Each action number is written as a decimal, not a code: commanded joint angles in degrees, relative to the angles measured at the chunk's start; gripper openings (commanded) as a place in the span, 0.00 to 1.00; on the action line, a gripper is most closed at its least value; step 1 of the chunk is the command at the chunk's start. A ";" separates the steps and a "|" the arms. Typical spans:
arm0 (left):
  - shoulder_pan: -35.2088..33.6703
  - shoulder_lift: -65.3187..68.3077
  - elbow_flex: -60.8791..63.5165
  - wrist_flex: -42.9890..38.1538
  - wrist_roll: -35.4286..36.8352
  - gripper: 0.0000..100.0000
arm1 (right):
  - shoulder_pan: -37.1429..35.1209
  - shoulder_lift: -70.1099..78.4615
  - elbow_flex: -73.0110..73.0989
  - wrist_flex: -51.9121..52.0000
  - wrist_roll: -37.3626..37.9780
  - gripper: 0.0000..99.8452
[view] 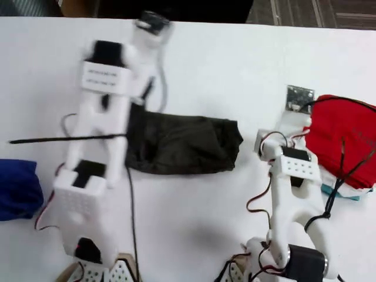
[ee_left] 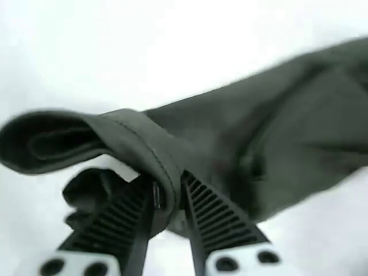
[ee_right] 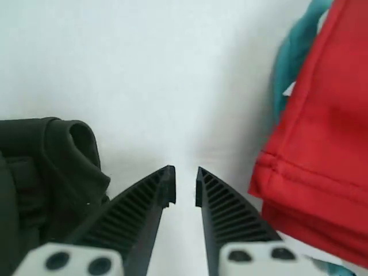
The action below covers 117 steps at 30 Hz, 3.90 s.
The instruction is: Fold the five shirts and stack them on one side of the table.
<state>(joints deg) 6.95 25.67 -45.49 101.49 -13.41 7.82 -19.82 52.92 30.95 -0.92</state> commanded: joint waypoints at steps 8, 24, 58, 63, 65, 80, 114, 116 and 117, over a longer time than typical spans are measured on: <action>14.77 -3.16 0.48 -5.98 2.29 0.03 | 6.11 -10.15 -0.88 -0.31 -1.67 0.07; 22.42 10.99 -0.13 -10.02 4.75 0.03 | 8.48 -25.27 7.21 -1.45 -1.67 0.07; 27.43 15.47 -13.32 -2.99 -0.35 0.18 | 12.44 -25.27 7.21 -2.95 -1.67 0.07; 23.03 12.57 -21.76 -0.62 -0.09 0.21 | 12.18 -25.27 7.74 -3.03 -1.67 0.07; 19.08 11.87 -24.22 0.09 -0.09 0.21 | 10.86 -25.27 7.82 -2.95 -1.67 0.07; -15.30 11.52 -20.18 0.88 -0.35 0.21 | -9.98 -6.11 -9.23 9.54 11.43 0.07; -30.07 12.22 -16.84 -6.95 -0.44 0.21 | -28.53 55.08 -85.45 64.57 35.96 0.17; -29.98 12.31 -16.31 -7.56 -0.44 0.21 | -28.62 53.67 -85.89 64.57 35.69 0.09; -29.98 12.31 -16.31 -8.00 -0.44 0.21 | -28.62 52.97 -85.98 64.57 35.69 0.05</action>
<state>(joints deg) -23.82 41.67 -59.56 94.99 -13.41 -20.13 36.09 -30.51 94.95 34.86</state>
